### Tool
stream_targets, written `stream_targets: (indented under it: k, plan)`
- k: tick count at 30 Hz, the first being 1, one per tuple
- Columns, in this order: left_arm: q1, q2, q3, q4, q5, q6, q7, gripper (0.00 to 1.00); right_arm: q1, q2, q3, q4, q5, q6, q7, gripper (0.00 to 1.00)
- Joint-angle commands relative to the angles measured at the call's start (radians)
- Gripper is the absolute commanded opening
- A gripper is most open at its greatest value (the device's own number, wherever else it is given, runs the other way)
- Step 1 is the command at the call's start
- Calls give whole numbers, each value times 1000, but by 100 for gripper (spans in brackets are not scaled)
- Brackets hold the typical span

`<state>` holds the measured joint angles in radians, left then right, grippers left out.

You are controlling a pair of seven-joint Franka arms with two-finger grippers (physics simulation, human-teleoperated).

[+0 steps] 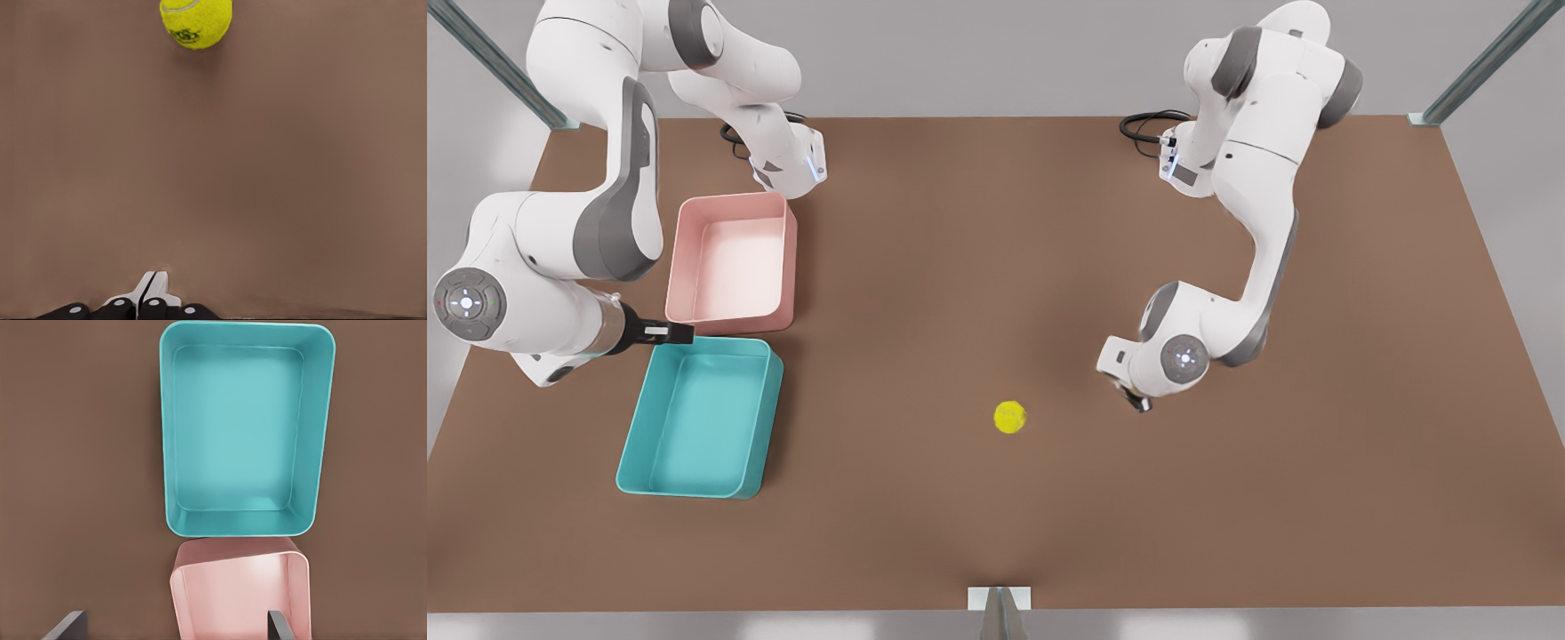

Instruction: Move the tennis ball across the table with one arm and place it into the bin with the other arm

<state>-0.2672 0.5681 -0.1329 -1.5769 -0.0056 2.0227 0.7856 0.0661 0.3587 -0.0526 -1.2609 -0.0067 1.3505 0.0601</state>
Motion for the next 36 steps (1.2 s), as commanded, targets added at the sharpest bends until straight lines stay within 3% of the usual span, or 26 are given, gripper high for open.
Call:
stream_targets:
  k: [1,3,5,6,7,13,16,20,23,36]
  plan:
    - [8,-53,38,81,92,-303,-764,21,0,-1,0,0,1,-1,4,100]
    - [25,-160,82,207,92,-505,-830,21,0,-1,0,0,1,-1,4,100]
    - [33,-344,145,235,78,-593,-893,21,1,2,-1,-2,19,-1,4,100]
    - [31,-381,176,222,78,-619,-887,90,0,3,-1,-8,50,-1,4,100]
    - [40,-381,205,219,67,-653,-890,100,0,3,-1,-6,66,-1,3,100]
    - [98,-370,205,227,39,-771,-888,100,32,112,10,49,218,64,4,100]
    - [97,-379,202,227,35,-776,-887,100,139,322,23,123,211,283,4,100]
    - [98,-379,202,224,35,-788,-887,100,265,437,14,110,168,731,23,100]
    - [98,-379,202,221,35,-789,-887,100,293,517,17,106,122,901,23,100]
    - [97,-378,202,216,33,-792,-888,100,314,551,14,28,125,914,106,100]
